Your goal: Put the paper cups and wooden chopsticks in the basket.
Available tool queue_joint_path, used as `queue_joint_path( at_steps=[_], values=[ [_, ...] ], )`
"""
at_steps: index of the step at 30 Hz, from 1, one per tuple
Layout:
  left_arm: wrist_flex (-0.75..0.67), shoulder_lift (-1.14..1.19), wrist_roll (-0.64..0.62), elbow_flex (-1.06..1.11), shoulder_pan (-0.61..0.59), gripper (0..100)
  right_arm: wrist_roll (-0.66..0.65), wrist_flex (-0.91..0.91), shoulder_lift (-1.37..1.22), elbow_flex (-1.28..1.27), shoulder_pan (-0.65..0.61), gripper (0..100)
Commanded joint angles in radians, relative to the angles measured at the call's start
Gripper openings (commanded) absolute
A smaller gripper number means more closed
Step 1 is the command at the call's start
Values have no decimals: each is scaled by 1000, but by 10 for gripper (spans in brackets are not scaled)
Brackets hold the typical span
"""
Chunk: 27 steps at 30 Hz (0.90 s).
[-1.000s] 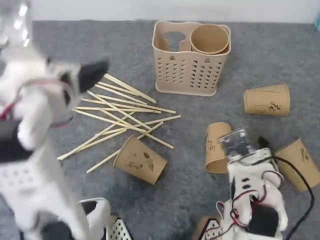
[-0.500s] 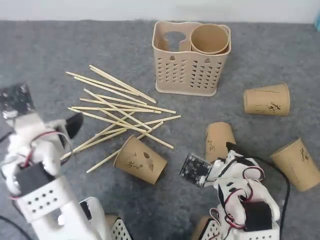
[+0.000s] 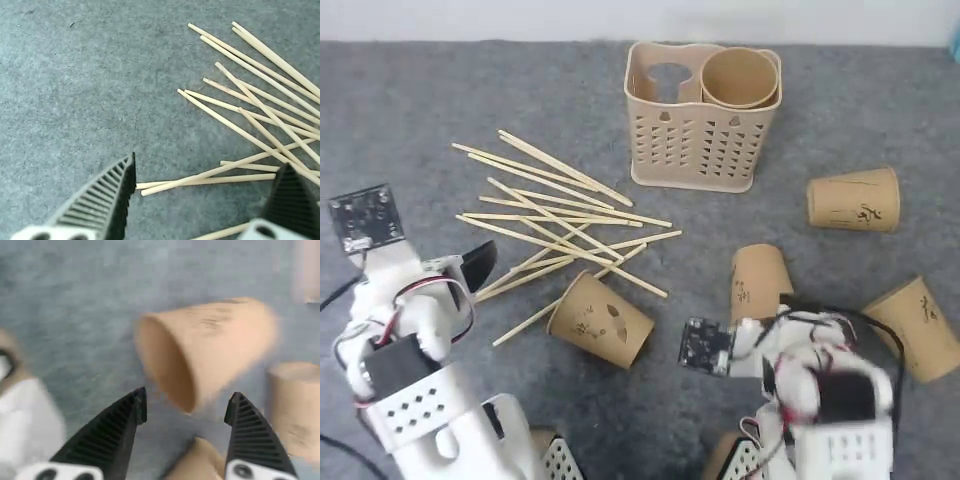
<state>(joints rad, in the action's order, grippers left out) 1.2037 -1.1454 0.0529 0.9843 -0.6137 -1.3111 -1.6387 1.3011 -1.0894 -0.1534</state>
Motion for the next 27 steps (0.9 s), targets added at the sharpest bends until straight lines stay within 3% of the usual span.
queue_joint_path(
  at_steps=[1, 16, 18, 22, 24, 27],
  values=[
    [-20, -20, 5, 1, 41, 400, 5, 44, -99, 29, -13, 267],
    [-123, -26, 5, 81, 17, 400, 193, 552, 2, -196, -12, 261],
    [-123, -26, 5, 84, 17, 400, 242, 584, 36, -181, -10, 214],
    [-124, -26, 5, 105, 21, 400, 305, 613, 122, -144, -10, 0],
    [-124, -26, 5, 105, 21, 400, 321, 607, 154, -133, -10, 35],
    [-124, -26, 2, 110, 21, 400, 376, 605, 185, -123, -2, 3]
  ],
)
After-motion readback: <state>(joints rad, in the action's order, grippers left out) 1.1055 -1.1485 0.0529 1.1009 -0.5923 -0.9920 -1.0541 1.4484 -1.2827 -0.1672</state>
